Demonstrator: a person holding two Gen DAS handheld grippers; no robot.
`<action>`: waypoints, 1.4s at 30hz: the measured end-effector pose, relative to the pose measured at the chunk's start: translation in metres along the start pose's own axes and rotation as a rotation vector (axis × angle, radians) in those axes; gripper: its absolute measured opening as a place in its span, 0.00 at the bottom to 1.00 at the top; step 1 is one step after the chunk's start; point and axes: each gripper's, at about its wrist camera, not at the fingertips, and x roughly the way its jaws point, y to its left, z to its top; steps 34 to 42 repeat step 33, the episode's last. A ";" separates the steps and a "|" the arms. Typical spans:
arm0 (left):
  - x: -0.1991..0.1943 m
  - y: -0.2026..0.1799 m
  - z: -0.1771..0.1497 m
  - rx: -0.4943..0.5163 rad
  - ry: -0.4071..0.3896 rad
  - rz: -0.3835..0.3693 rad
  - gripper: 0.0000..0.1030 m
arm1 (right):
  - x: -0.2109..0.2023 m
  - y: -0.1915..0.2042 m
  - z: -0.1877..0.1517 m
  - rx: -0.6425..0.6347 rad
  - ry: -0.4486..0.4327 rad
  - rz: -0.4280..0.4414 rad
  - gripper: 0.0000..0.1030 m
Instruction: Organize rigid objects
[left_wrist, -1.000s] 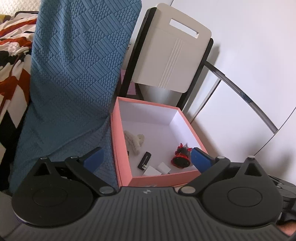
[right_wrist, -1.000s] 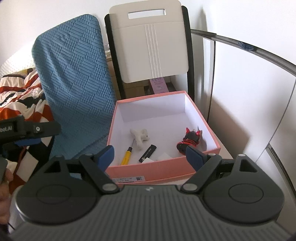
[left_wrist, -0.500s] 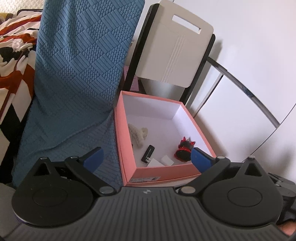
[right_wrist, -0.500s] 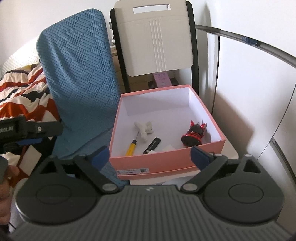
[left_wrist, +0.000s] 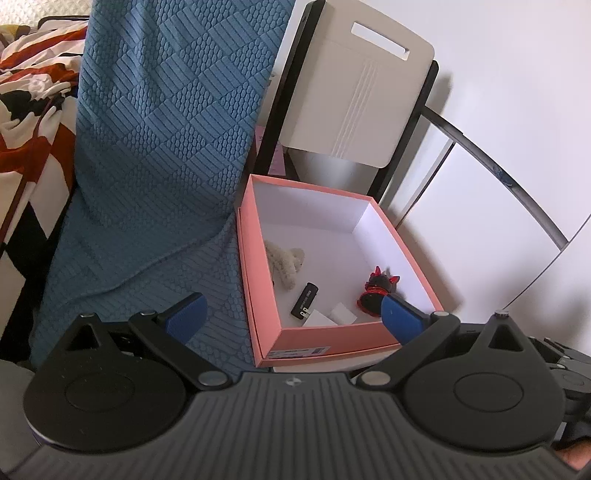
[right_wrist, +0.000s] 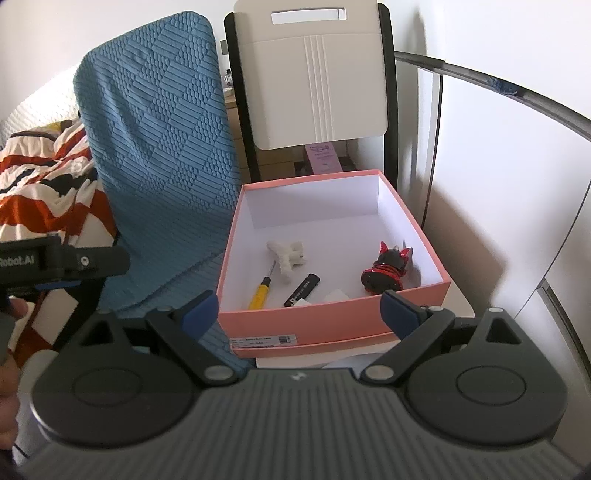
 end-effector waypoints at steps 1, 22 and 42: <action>0.000 0.000 0.000 0.003 0.000 -0.002 0.99 | 0.000 0.000 0.000 0.001 -0.001 -0.001 0.93; -0.001 -0.002 -0.001 0.019 -0.011 0.005 0.99 | 0.001 0.006 -0.001 -0.015 0.013 -0.020 0.93; -0.002 -0.003 -0.002 0.030 -0.015 0.004 0.99 | 0.001 0.010 -0.001 -0.025 0.013 -0.017 0.93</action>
